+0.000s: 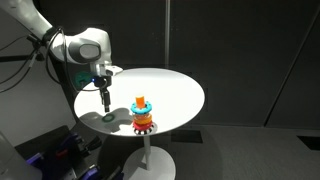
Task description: Remove the green ring from the orange rod and put it on the table
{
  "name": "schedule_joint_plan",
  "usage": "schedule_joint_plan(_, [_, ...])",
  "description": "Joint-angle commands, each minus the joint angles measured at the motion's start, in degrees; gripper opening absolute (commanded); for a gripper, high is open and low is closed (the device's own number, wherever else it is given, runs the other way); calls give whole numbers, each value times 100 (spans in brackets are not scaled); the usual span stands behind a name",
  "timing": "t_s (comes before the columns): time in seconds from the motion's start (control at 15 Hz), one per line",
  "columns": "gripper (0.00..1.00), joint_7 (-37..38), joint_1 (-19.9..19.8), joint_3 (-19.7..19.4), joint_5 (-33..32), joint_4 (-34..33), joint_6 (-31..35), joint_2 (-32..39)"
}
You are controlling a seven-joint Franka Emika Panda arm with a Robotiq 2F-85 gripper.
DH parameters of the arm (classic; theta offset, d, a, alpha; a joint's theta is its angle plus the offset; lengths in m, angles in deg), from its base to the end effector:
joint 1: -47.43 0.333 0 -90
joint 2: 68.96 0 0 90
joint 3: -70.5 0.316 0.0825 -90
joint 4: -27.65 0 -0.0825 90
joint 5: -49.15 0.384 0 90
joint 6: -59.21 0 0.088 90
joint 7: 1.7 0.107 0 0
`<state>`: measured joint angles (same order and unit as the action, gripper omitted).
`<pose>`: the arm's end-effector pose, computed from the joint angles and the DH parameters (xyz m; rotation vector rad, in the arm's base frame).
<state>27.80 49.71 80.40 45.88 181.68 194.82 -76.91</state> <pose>0.3796 0.0789 0.2628 2.9856 -0.3928 -0.2295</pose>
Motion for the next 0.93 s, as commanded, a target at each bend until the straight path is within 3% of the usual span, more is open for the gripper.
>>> schedule_joint_plan(0.0, [100, -270, 80, -81, 31, -344, -870, -253])
schedule_joint_plan(0.47, [100, -372, 63, -54, -28, -829, -1804, -731])
schedule_joint_plan(0.87, [100, -284, 31, -19, -4, -857, -1720, -855])
